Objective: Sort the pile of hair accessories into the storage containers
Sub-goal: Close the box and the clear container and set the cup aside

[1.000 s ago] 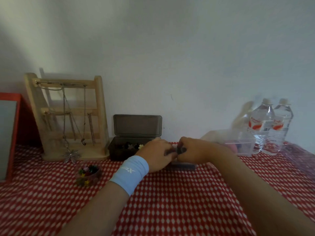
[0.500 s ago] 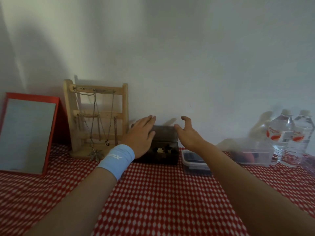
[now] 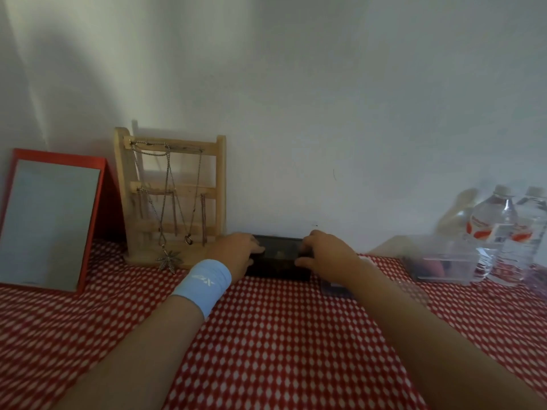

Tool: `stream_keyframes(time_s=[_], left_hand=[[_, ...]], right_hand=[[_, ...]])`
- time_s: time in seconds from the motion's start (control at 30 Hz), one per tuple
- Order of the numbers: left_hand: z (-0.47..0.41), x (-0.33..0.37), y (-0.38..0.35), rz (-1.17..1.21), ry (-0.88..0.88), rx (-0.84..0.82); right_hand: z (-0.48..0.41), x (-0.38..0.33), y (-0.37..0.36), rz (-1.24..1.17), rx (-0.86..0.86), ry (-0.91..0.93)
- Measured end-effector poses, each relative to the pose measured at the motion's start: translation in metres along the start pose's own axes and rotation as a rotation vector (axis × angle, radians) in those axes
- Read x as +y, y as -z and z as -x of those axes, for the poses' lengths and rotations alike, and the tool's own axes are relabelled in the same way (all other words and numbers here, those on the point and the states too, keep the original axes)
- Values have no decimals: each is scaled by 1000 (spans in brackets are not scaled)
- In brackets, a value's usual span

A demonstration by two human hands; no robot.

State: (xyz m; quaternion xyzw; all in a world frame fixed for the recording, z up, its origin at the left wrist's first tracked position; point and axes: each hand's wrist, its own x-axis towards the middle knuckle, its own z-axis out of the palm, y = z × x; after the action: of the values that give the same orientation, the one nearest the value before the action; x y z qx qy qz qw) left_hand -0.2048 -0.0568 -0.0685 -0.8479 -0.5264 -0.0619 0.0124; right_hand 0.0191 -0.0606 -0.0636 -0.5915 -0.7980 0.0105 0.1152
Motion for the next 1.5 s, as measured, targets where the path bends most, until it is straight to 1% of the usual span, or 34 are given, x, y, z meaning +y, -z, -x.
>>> stream_keyframes(time_s=[0.07, 0.17, 0.27, 0.37, 0.43, 0.53, 0.63, 0.73, 0.93, 1.1, 1.17, 1.23, 1.3, 1.37, 1.4, 1.43, 1.5], left_hand=[[-4, 2, 0, -41, 11, -9], [-3, 4, -5, -24, 63, 65], [-4, 11, -7, -54, 74, 97], [-13, 19, -11, -149, 39, 157], [-18, 27, -15, -149, -14, 189], [-26, 37, -18, -105, -57, 163], [-33, 35, -17, -98, -45, 142], [-39, 35, -16, -120, -35, 127], [-47, 30, -21, -101, -39, 144], [-47, 29, -21, -84, -39, 110], [-39, 26, -18, -39, -56, 77], [-27, 20, -13, 33, -53, 102], [-9, 13, -7, 111, -28, 164], [12, 1, 0, 174, 13, 225], [22, -4, 2, 197, 40, 256], [34, -11, 4, 220, 78, 291], [55, -21, 8, 265, 162, 362]], right_hand=[[0, 0, -3, -9, 34, -1], [3, 5, 0, -68, 10, 18], [11, 23, 13, -159, -142, -3], [22, 48, 28, -16, -295, -79], [27, 57, 31, -2, -344, -95], [28, 64, 30, -23, -294, -75], [22, 67, 24, 0, -193, -63], [10, 70, 13, -27, -107, -80], [-6, 76, 7, -25, -82, -33], [-7, 70, 0, 122, -24, -37], [-6, 64, 1, 162, -47, -68], [-3, 53, 1, 203, -22, -67], [3, 30, 2, 155, 87, 3], [8, -3, 3, 34, 198, 110], [10, -19, 4, -24, 209, 151], [11, -36, 4, -88, 176, 173], [13, -63, -2, -195, 43, 186]])
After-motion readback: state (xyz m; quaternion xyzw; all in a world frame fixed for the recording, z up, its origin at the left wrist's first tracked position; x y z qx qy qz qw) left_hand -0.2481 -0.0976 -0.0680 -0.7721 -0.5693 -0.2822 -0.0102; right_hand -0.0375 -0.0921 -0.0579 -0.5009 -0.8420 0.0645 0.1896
